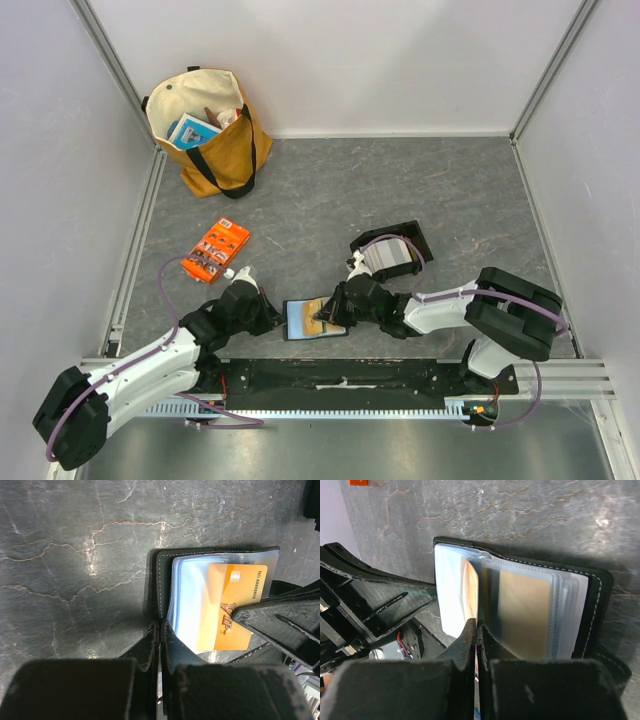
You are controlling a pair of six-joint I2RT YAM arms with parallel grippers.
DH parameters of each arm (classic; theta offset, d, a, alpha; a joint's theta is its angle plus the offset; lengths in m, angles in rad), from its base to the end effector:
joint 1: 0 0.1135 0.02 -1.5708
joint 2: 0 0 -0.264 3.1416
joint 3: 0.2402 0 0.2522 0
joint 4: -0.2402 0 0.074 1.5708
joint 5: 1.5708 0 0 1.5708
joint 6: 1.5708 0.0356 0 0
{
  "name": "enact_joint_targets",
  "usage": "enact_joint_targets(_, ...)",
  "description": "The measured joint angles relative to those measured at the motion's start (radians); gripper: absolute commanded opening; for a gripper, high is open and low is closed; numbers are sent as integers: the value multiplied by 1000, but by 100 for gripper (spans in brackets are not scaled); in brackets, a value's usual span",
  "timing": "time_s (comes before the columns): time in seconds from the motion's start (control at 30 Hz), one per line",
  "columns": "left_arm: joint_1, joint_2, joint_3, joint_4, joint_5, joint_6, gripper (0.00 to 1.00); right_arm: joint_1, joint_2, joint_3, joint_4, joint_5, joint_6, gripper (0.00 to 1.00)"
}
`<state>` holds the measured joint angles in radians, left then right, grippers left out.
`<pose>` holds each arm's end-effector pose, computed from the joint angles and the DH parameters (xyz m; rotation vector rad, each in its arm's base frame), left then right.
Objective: Put the credit cards into the card holder
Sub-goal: Insert the credit card into the card holder.
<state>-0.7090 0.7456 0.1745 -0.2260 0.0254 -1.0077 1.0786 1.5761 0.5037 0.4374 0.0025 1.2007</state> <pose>0.1065 -0.0926 0.1323 -0.3646 2.5112 -0.8033 0.1321 0.2462 0.1260 0.1547 2.5043 1.1506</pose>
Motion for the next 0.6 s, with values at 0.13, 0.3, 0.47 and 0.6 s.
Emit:
enact_joint_targets(0.13,0,1,0,0,0,0,2,0,29,27,4,-19,0,0)
enact_joint_targets(0.3,0,2,0,1,-1,0,2,1,66,54,10,-40,-2,6)
enact_joint_targets(0.47,0,7,0,5,-1,0,2,6,34,76,-86,-4,-32,34)
enact_joint_targets(0.6,0,7,0,8,1,0,2,11,-23,87,-209,53,-68,44)
